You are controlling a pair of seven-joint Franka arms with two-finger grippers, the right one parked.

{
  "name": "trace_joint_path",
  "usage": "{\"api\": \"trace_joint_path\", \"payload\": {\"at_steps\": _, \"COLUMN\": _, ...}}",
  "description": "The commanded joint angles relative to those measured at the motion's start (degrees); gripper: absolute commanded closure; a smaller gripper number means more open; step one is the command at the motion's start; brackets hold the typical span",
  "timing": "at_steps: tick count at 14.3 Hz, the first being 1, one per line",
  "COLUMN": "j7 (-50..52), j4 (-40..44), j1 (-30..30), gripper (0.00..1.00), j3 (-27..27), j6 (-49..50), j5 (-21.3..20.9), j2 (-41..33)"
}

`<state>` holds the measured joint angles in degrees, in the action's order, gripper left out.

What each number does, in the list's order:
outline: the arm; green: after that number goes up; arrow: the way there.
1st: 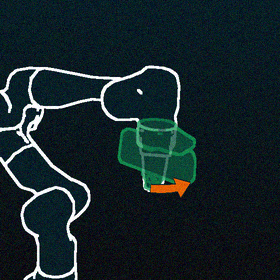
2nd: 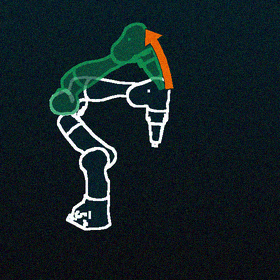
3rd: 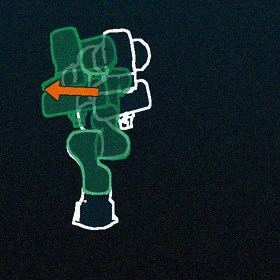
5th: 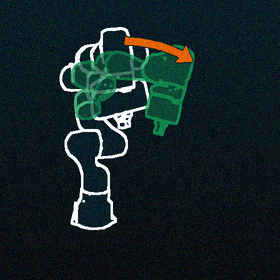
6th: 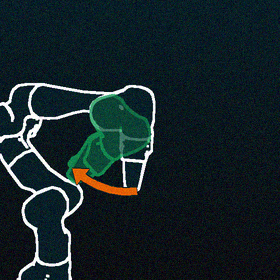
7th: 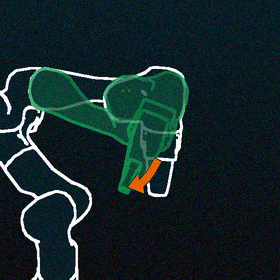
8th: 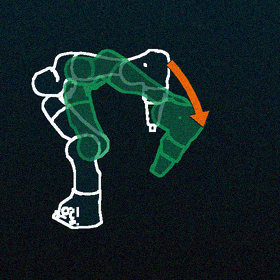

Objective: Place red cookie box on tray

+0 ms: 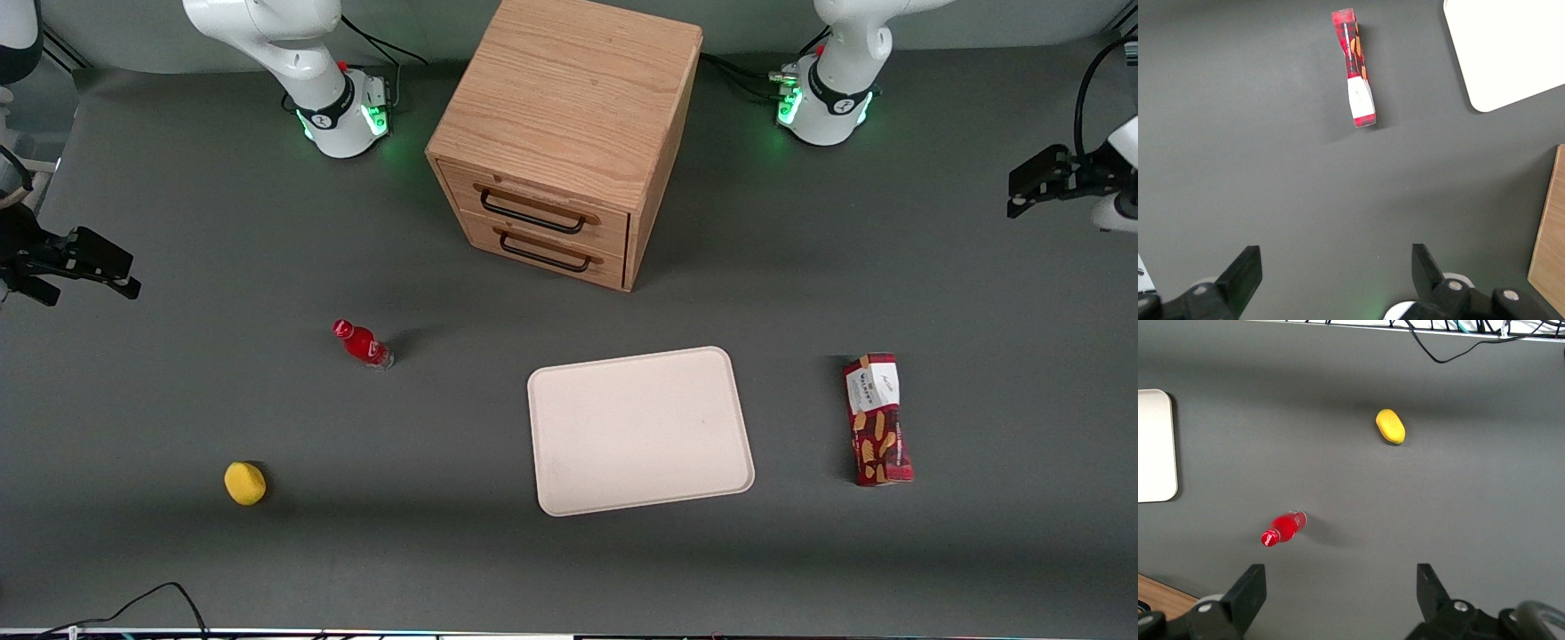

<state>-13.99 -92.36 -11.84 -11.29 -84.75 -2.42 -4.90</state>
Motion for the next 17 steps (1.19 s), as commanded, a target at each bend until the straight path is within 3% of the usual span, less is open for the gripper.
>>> {"api": "trace_joint_path", "payload": {"at_steps": 1, "j7": -2.5, "j4": -0.8, "j1": -0.5, "gripper": 0.0, "j3": -0.1, "j6": 1.9, "j5": 1.0, "j2": -2.6}}
{"api": "trace_joint_path", "payload": {"at_steps": 12, "j7": -2.6, "j4": -0.8, "j1": -0.4, "gripper": 0.0, "j3": 0.6, "j6": 0.6, "j5": 1.6, "j2": -1.5}}
{"api": "trace_joint_path", "payload": {"at_steps": 17, "j7": -0.1, "j4": -0.4, "j1": 0.7, "gripper": 0.0, "j3": 0.2, "j6": -11.3, "j5": 1.5, "j2": 8.9}}
